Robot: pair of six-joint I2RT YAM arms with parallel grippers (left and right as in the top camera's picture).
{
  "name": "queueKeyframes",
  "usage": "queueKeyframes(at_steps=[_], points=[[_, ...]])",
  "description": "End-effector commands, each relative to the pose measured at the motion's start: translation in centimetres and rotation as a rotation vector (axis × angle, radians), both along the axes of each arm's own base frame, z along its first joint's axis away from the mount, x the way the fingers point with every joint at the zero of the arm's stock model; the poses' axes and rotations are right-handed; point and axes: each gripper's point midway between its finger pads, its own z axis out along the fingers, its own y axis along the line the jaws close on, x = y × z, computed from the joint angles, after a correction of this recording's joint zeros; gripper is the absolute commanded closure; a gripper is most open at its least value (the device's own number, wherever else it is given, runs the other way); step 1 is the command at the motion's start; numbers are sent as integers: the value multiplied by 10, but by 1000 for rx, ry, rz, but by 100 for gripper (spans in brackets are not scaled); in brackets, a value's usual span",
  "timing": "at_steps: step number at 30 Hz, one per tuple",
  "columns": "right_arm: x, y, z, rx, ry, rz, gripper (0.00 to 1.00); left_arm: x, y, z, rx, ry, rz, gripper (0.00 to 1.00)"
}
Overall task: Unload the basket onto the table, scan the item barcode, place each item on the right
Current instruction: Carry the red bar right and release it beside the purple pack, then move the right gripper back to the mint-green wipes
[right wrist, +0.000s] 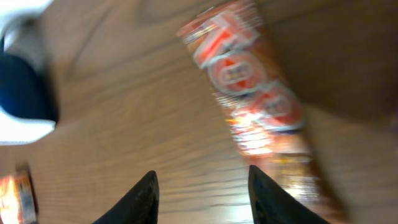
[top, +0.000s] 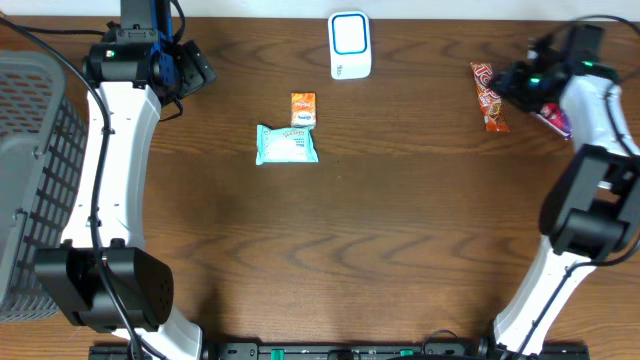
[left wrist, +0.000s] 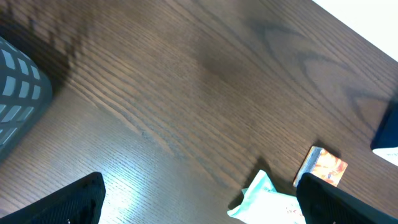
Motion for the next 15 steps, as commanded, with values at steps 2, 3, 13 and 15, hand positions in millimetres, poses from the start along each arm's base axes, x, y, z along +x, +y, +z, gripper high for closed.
queueKeyframes(at_steps=[2, 3, 13, 15], points=[[3, 22, 10, -209, -10, 61, 53, 0, 3, -2, 17, 5, 5, 2], [2, 21, 5, -272, 8, 49, 50, 0, 3, -2, 17, 5, 5, 2], [-1, 27, -44, -419, -5, 8, 44, 0, 3, -2, 17, 5, 5, 2], [2, 22, -51, -420, -36, -7, 41, 0, 3, -2, 17, 5, 5, 2]])
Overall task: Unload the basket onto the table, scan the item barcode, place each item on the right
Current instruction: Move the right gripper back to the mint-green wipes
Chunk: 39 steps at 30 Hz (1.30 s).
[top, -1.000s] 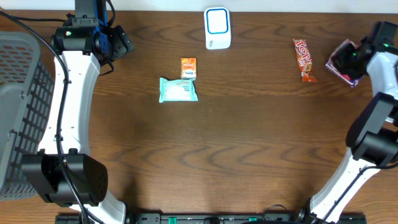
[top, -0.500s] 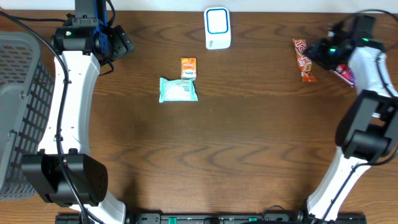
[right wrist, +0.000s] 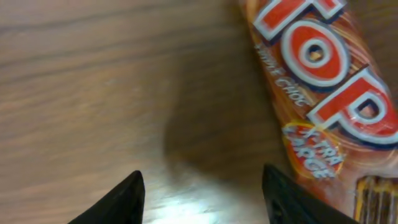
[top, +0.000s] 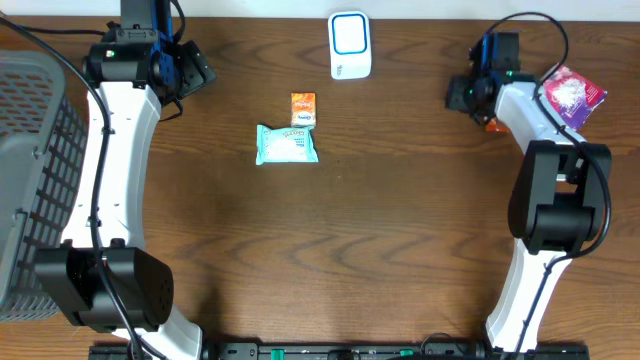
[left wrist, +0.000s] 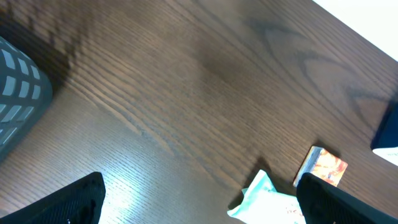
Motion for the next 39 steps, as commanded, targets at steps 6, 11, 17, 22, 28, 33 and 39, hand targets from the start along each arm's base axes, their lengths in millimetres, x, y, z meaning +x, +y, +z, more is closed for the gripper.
queueKeyframes(at_steps=[6, 11, 17, 22, 28, 33, 39], points=[[4, -25, -12, -54, -133, -55, 36, 0, 3, -2, 17, 6, 4, 2], [4, -47, -17, -122, -170, -117, 39, 0, 3, -2, 17, 6, 4, 2], [-8, -115, -13, -283, -158, -296, 35, 0, 3, -2, 17, 6, 4, 2], [-34, -167, -20, -312, -88, -401, 36, 0, 3, -2, 17, 6, 4, 2], [-49, -198, -6, -314, -80, -469, 35, 0, 3, -2, 17, 6, 4, 2], [-35, -184, 51, -289, -195, -441, 25, 0, 3, -2, 17, 6, 4, 2], [-12, -80, 130, 6, -366, -131, 3, 0, 3, -2, 17, 6, 4, 2]])
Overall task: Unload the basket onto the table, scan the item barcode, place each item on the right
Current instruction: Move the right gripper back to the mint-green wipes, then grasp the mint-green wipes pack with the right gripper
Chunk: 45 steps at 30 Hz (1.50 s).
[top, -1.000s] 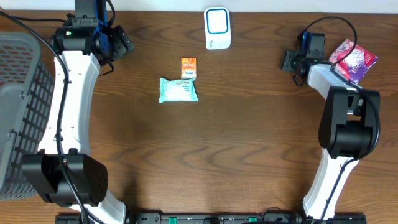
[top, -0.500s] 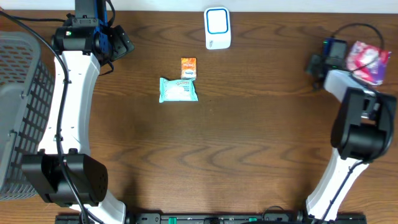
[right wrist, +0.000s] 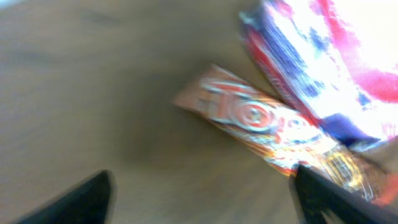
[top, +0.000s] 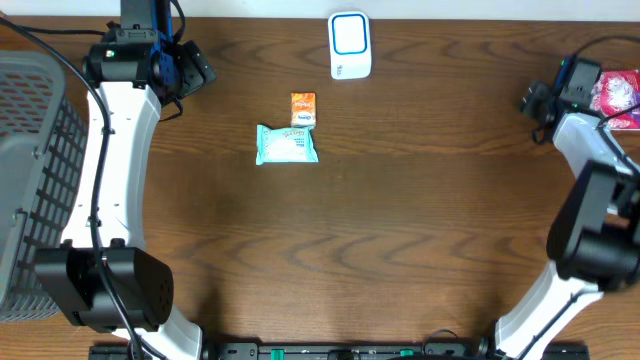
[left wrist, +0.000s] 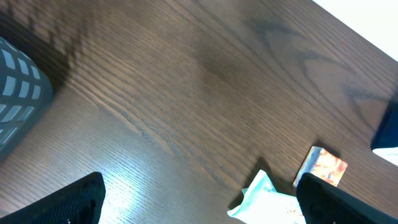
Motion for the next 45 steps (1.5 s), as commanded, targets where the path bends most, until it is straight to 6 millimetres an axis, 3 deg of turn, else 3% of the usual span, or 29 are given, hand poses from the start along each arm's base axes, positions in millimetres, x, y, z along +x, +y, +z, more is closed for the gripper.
queueKeyframes(at_steps=[1, 3, 6, 11, 17, 24, 29, 39, 41, 45], points=[[15, 85, 67, 178, -163, 298, 1, 0, 3, -2, 17, 5, 5, 2], [13, 131, 83, 282, -197, 456, 1, 0, 3, -2, 17, 5, 5, 2], [3, 196, 91, 430, -203, 667, 4, 0, 3, -2, 17, 5, 5, 2], [-28, 285, 70, 555, -62, 847, 1, 0, 3, -2, 17, 5, 5, 2], [-54, 372, 39, 504, 50, 968, 1, 0, 3, -2, 17, 5, 5, 2], [-79, 445, -13, 438, 154, 981, 1, 0, 3, -2, 17, 5, 5, 2], [-101, 474, -43, 492, 242, 956, 1, 0, 3, -2, 17, 5, 5, 2], [-102, 481, -88, 511, 297, 901, 3, 0, 3, -2, 17, 5, 5, 2], [-104, 484, -98, 532, 313, 913, 9, 0, 3, -2, 17, 6, 5, 2], [-114, 487, -112, 567, 361, 927, 41, 0, 3, -2, 17, 5, 5, 2]])
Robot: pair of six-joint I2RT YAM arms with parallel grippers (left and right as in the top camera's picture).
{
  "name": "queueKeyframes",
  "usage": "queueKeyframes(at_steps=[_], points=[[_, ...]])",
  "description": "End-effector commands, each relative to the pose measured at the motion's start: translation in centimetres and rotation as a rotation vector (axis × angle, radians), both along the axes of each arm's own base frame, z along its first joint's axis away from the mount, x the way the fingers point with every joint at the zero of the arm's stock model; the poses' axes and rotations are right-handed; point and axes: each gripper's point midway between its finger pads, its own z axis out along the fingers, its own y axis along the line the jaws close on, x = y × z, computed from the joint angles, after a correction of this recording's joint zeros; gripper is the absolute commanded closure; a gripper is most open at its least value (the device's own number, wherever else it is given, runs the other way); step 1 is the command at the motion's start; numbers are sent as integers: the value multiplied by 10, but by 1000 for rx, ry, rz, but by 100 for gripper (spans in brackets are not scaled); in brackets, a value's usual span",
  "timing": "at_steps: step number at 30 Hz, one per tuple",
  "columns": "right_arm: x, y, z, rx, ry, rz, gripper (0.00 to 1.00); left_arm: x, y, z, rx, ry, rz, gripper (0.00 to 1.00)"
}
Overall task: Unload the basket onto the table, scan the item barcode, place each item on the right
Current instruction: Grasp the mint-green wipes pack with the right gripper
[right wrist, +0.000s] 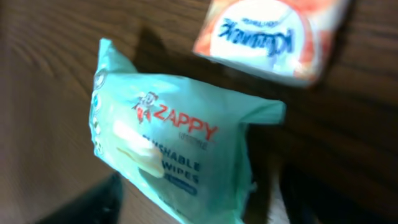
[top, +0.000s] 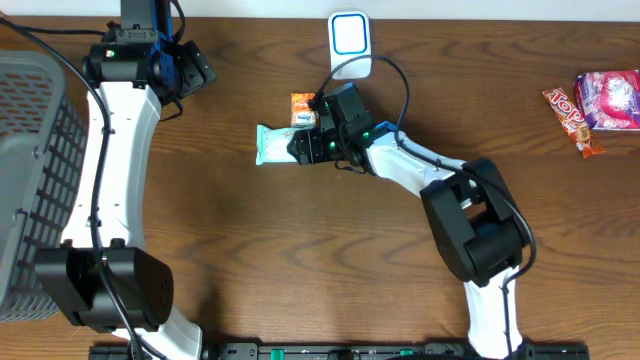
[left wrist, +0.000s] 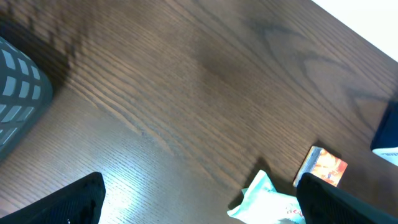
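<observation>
A teal pack of wipes (top: 284,145) lies flat at the table's middle, also seen as the wipes pack (right wrist: 177,152) and the pack's corner (left wrist: 273,204). Just behind it sits a small orange packet (top: 303,108), the same orange packet (right wrist: 273,31) close up. The white and blue scanner (top: 350,45) stands at the back edge. My right gripper (top: 312,146) is open at the pack's right end, its dark fingers either side of the pack; right gripper (right wrist: 199,205). My left gripper (top: 195,68) hangs open at back left, holding nothing; left gripper (left wrist: 199,202).
A grey basket (top: 35,170) fills the left edge. A red and orange candy bar (top: 570,120) and a pink bag (top: 610,98) lie at the far right. My right arm stretches from front right across the table's middle.
My right gripper was at the far right by the candy bar and pink bag; now it is at the middle, open around the wipes pack. The left arm has not moved.
The candy bar first lay right of the scanner with my right gripper beside it, then right over it. Later the gripper, bar and pink bag were at the far right edge. The bar stays there now, and the gripper is at the wipes.
</observation>
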Motion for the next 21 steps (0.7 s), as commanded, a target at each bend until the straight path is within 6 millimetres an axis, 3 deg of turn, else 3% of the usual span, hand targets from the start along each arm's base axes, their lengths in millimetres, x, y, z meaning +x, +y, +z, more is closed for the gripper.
queueKeyframes(at_steps=[1, 4, 7, 11, 14, 21], points=[[-19, -3, -41, -29, 113, 9, 48, 0, 3, -2, 17, 5, 5, 2], [-19, -3, -43, -37, 102, 27, 83, 0, 3, -2, 17, 5, 5, 2], [-21, -4, -43, -46, 94, 44, 97, 0, 3, -2, 17, 5, 5, 2], [-18, -11, -31, -51, 85, 43, 99, 0, 3, -2, 17, 5, 5, 2], [-11, -27, -10, -107, 35, 21, 99, 0, 3, -2, 17, 5, 5, 2], [5, -126, 57, -605, -196, -264, 99, 0, 3, -2, 17, 5, 5, 2]])
